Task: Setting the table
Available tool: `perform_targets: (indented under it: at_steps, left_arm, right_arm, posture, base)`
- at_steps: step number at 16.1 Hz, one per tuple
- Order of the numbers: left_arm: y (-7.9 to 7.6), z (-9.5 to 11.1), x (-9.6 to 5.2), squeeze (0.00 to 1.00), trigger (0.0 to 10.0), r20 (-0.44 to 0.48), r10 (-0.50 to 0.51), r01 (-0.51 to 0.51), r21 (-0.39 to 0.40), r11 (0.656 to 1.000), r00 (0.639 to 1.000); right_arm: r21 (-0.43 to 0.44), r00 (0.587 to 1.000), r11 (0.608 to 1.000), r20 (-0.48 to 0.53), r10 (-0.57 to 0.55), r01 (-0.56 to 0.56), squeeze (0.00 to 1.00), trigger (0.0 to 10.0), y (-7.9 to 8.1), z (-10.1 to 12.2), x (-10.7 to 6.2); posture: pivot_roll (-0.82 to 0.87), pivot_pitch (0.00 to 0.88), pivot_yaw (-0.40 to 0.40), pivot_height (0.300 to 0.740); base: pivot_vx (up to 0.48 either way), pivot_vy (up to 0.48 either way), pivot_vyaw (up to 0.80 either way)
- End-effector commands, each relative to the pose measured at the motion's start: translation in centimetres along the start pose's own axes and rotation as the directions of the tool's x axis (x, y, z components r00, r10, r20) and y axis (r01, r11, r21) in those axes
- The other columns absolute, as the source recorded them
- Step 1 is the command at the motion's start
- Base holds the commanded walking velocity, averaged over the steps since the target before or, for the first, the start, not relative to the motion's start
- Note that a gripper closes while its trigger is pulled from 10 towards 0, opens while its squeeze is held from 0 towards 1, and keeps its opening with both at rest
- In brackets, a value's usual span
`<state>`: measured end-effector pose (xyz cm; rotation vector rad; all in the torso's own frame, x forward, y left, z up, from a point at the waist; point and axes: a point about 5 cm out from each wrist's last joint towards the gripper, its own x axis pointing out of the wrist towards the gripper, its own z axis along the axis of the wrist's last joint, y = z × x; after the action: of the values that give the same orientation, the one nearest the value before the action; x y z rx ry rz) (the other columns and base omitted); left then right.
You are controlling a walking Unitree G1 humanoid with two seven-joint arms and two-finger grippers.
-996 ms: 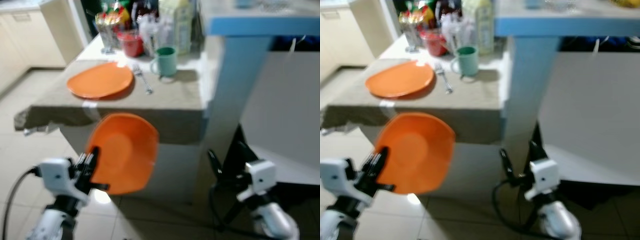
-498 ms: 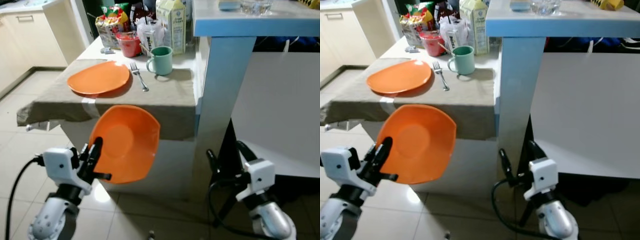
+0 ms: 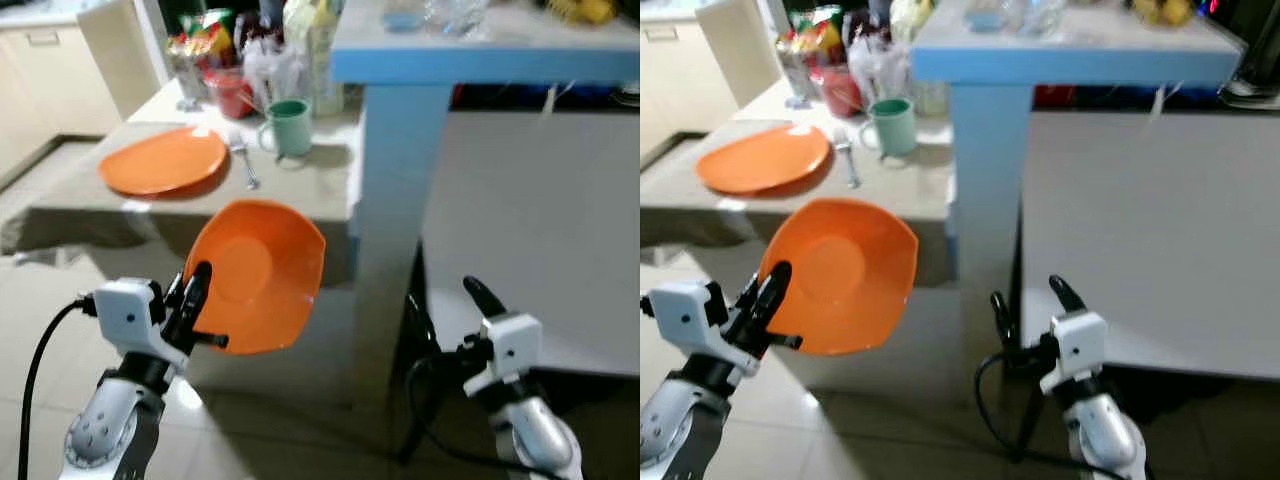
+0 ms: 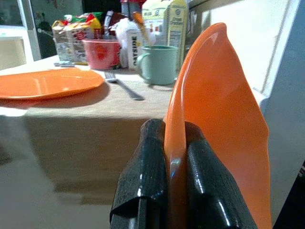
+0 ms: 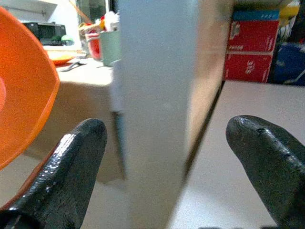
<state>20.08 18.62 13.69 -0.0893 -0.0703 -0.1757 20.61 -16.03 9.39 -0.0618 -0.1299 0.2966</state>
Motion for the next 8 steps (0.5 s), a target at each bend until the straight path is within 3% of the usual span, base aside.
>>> perform_targets:
  at_steps: [1, 6, 8]
  left_arm:
    - [-0.5, 0.7, 0.3, 0.00, 0.0, 0.039, -0.034, 0.034, 0.018, 0.999, 0.999]
    - [-0.9, 0.9, 0.6, 0.00, 0.0, 0.048, -0.078, 0.076, 0.060, 0.995, 0.996]
    - [-1.0, 0.9, 0.6, 0.00, 0.0, 0.048, -0.082, 0.079, 0.056, 0.995, 0.995]
  right_arm:
    - [-0.013, 1.000, 1.000, -0.004, -0.009, 0.009, 0.00, 10.0, -0.3, 0.1, 0.1]
    - [-0.017, 1.000, 1.000, -0.001, -0.011, 0.011, 0.00, 10.0, 0.0, 0.1, 0.5]
    - [-0.005, 0.999, 1.000, -0.032, -0.013, 0.013, 0.00, 10.0, 0.5, -0.8, 3.6]
  posture:
    - [-0.15, 0.000, 0.106, 0.719]
    - [-0.15, 0.000, 0.113, 0.719]
    - [-0.15, 0.000, 0.113, 0.719]
  base:
    - [0.255, -0.405, 0.00]
    - [0.266, -0.397, 0.00]
    - [0.266, -0.396, -0.61]
